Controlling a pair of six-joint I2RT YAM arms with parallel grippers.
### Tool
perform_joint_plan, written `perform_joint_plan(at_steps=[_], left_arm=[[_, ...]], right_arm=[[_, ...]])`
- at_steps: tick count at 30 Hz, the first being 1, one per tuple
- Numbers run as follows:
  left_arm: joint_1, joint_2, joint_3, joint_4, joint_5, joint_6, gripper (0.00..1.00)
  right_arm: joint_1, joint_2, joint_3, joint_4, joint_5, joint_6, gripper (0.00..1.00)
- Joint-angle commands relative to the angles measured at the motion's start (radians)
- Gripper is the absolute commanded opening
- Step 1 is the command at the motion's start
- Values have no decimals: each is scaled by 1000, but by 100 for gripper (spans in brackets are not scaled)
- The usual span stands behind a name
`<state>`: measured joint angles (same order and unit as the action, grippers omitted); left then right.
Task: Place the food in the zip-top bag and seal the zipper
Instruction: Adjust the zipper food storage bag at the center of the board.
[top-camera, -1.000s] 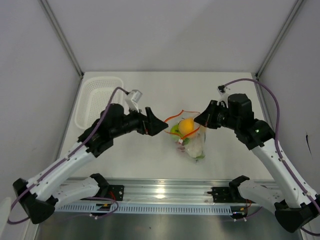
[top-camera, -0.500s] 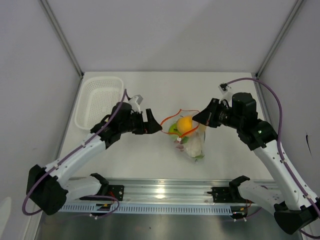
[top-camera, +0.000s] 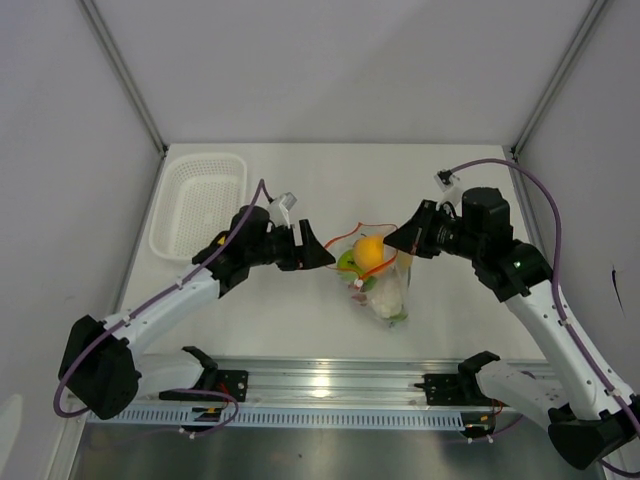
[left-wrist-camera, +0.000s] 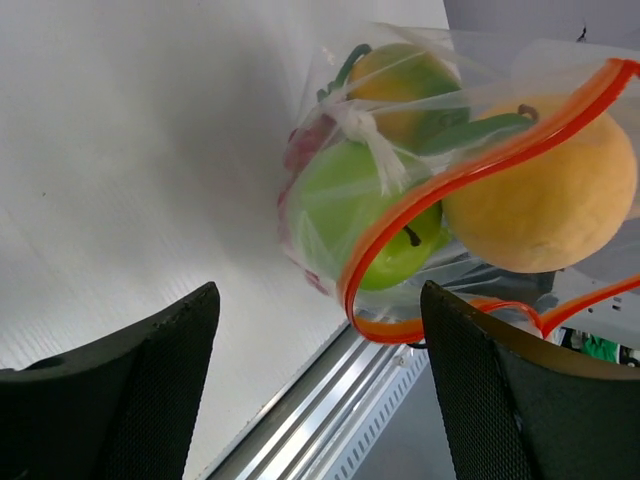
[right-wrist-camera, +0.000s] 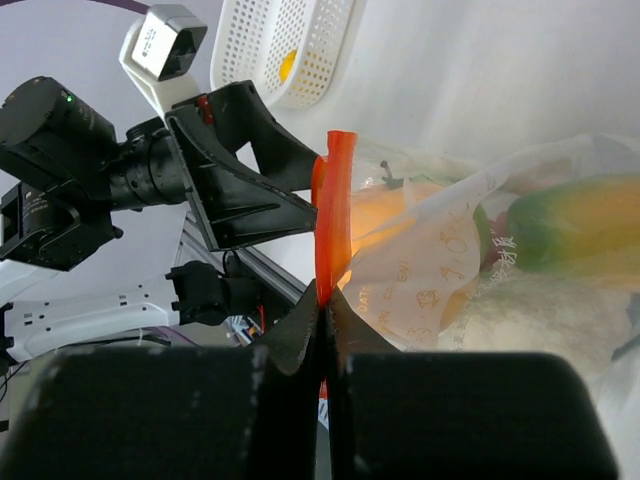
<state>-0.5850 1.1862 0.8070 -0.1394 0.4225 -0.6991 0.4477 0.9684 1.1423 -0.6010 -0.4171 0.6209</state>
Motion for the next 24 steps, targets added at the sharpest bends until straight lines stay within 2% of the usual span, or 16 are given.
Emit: perform_joint_plan(at_steps=[1,6,8,9,10,12,13,14,19,24], left_arm=[[-6,-10,13,52,25,-23,82],[-18,79,47,69,90,-51,72],[-24,98,69,66,99,-56,60],[-24,110,72,67,113,-56,53],[-27,112,73,73,124,-57,36],[-29,99,80,83,142,-65,18],[-29,90,84,84,147,-66,5],[-30,82,92,83,151,-71,1],[-50,49,193,87,232,-91,1],[-98,62,313,43,263,-89,1]], right_arm=[[-4,-20,-1,79,-32,11,0],[-1,-14,-4,90,-37,17,0],[-1,-14,-4,87,-35,16,0],[-1,-14,-6,86,-32,14,0],[-1,-14,-7,84,-31,13,0],[-1,-13,-13,76,-13,5,0],[-1,-11,-15,70,1,0,0],[-1,-8,-16,52,17,-7,0],[-1,36,-24,1,130,-52,0],[2,46,28,-2,141,-70,0]])
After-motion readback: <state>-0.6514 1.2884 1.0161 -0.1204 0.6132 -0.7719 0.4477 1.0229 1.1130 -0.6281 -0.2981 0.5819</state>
